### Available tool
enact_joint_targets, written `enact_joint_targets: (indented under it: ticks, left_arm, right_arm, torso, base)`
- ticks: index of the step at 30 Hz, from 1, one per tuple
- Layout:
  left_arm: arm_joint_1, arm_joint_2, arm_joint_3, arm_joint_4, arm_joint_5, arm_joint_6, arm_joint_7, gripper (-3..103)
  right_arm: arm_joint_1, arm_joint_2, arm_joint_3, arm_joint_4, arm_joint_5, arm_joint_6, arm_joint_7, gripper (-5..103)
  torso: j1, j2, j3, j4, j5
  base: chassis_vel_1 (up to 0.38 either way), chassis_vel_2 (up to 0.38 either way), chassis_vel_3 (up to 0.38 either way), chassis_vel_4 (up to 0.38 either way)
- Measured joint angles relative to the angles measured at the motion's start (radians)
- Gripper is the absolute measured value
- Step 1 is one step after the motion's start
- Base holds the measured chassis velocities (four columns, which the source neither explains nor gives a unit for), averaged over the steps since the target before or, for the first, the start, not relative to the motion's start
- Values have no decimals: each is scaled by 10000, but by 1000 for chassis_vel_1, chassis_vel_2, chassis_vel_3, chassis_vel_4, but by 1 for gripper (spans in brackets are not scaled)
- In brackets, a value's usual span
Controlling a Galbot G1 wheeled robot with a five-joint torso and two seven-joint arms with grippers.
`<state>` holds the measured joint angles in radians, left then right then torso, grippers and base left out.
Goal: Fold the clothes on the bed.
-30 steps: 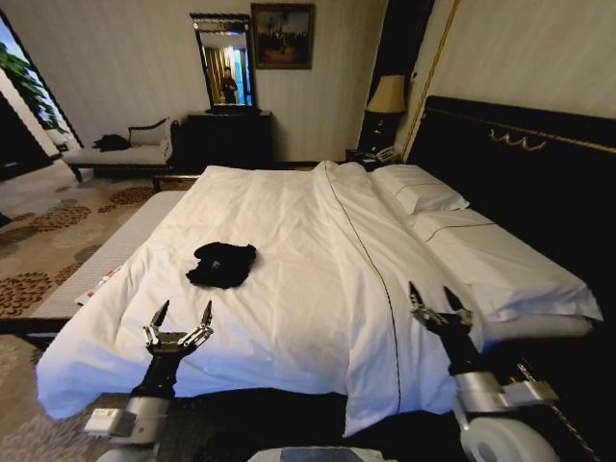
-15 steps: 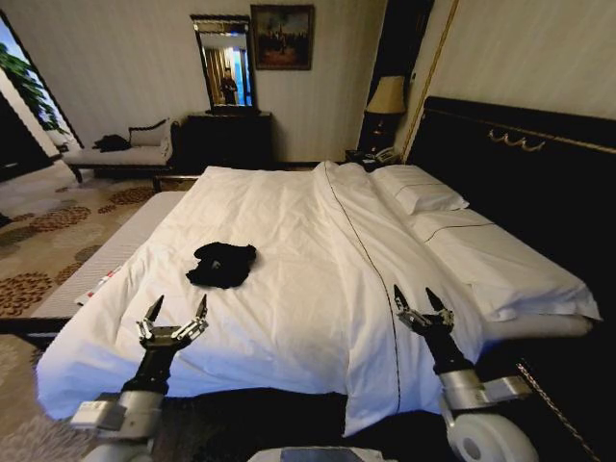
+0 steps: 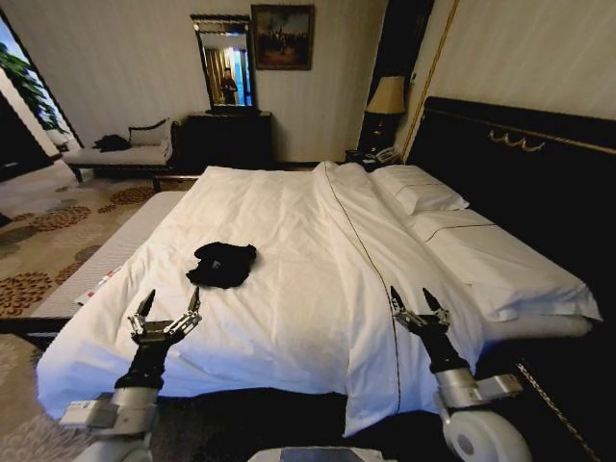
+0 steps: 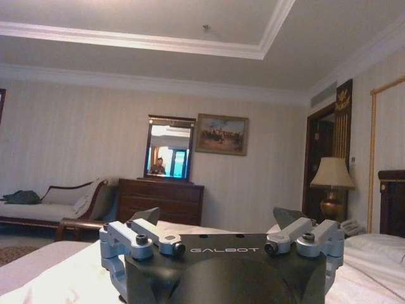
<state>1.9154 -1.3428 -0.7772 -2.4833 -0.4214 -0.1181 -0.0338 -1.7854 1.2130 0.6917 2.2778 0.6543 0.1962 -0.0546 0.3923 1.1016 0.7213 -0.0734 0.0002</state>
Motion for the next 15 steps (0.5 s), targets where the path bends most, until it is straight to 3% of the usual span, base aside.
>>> enact_joint_targets:
  ticks: [15]
  left_arm:
    - [168,-88,157,78,353,-59,160,100]
  right_arm:
    - [339,-48,-159,-280,-136,31,50,100]
  torso:
    - [0,0,0,0,-2]
  base:
    - [0,0,0,0]
